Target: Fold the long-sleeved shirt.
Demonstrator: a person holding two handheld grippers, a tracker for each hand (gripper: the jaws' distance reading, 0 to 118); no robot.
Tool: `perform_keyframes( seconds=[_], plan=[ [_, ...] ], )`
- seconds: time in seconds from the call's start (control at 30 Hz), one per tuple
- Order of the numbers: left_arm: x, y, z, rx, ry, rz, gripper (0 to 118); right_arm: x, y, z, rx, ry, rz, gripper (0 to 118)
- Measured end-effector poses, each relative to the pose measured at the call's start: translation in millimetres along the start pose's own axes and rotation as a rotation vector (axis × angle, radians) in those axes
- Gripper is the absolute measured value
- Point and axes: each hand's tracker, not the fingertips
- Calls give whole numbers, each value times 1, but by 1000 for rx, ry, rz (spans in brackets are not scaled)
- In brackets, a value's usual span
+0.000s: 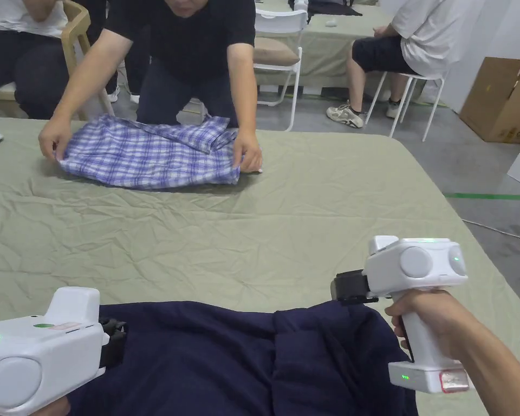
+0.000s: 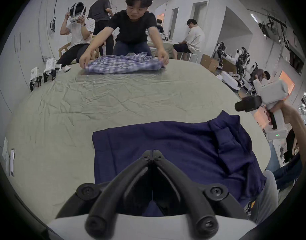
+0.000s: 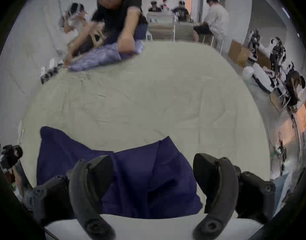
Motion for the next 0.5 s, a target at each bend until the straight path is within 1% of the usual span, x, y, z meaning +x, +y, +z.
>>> perform_keyframes(
  seconds=[0.03, 0.1, 0.17, 0.2, 0.23, 0.27, 0.3, 0.33, 0.37, 0.4, 0.43, 0.47, 0.5],
  plan=[
    [-4, 4, -9, -13, 8, 3, 3, 0, 2, -20, -63, -5, -8, 95],
    [-13, 12, -26, -32, 21, 7, 3, -1, 2, -52, -157, -10, -15, 87],
    [-25, 22, -43, -56, 40, 20, 3, -9, -7, -80, -231, -15, 14, 82],
    [-30, 27, -50, -64, 51, 28, 3, -12, -13, -91, -252, -15, 34, 78],
    [-37, 32, -58, -71, 60, 38, 3, -15, -19, -95, -223, -43, 59, 78],
    [-44, 39, -65, -72, 61, 36, 3, -17, -16, -93, -206, -54, 65, 78],
    [-50, 45, -73, -77, 69, 35, 4, -22, -12, -87, -228, -59, 50, 72],
    [-56, 50, -82, -83, 100, 30, 16, -24, -6, -81, -233, -39, 66, 49],
    [-61, 55, -90, -81, 120, 26, 40, -26, -4, -76, -180, -15, 98, 16],
    [-67, 59, -100, -91, 136, 18, 77, -23, -3, -75, -160, -3, 60, 15],
    [-75, 62, -113, -121, 171, 25, 106, -24, -4, -77, -188, -24, 43, 15],
    [-80, 65, -123, -156, 196, 27, 110, -23, -10, -80, -183, -16, 67, 15],
    [-84, 66, -130, -165, 201, 24, 107, -21, -13, -82, -178, -13, 70, 15]
  ],
)
